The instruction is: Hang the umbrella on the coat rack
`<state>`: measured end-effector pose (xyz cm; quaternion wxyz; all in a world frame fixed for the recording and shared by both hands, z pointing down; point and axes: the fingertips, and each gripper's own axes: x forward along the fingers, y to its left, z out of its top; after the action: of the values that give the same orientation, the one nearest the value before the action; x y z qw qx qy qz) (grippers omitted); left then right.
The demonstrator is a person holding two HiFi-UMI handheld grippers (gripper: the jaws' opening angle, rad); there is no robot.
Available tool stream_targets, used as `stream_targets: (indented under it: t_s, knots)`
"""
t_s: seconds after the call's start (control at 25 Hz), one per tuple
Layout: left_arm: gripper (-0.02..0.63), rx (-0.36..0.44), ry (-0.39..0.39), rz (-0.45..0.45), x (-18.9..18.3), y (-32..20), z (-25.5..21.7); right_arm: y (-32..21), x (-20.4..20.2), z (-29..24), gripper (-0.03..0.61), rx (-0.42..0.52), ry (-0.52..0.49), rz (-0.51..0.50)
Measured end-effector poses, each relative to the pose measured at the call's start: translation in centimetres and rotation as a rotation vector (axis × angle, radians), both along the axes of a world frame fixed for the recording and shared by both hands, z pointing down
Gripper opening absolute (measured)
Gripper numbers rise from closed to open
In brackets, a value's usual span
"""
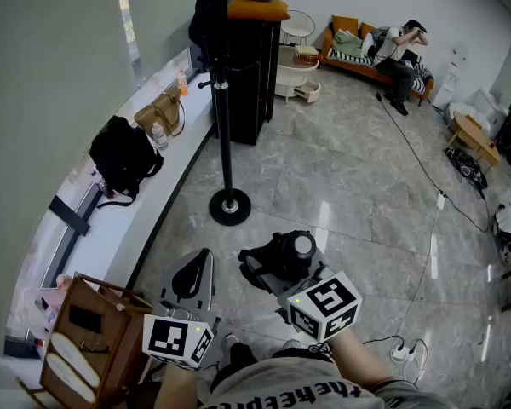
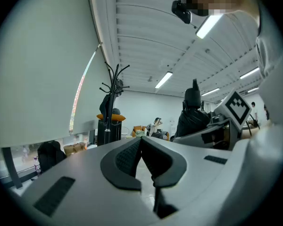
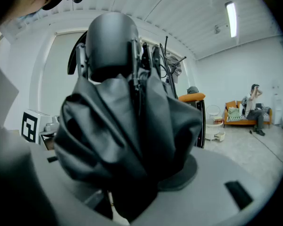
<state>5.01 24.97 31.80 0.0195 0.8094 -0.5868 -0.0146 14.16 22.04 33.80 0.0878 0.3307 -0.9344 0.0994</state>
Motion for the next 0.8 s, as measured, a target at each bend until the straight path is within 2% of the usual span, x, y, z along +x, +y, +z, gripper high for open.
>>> stream_targets:
  t_s: [0.48, 0.8]
  knots:
    - [0.015, 0.012, -0.007, 0.009, -2.1, -1.2, -0.4, -1.0, -1.6, -0.3, 0.255, 0.023, 0.004, 0.024]
    - [0.015, 0.020, -0.007, 0.058, -4.5, -1.8, -0.5, -1.1, -3.4, -0.1, 0.255, 0.018, -0.013, 0.090]
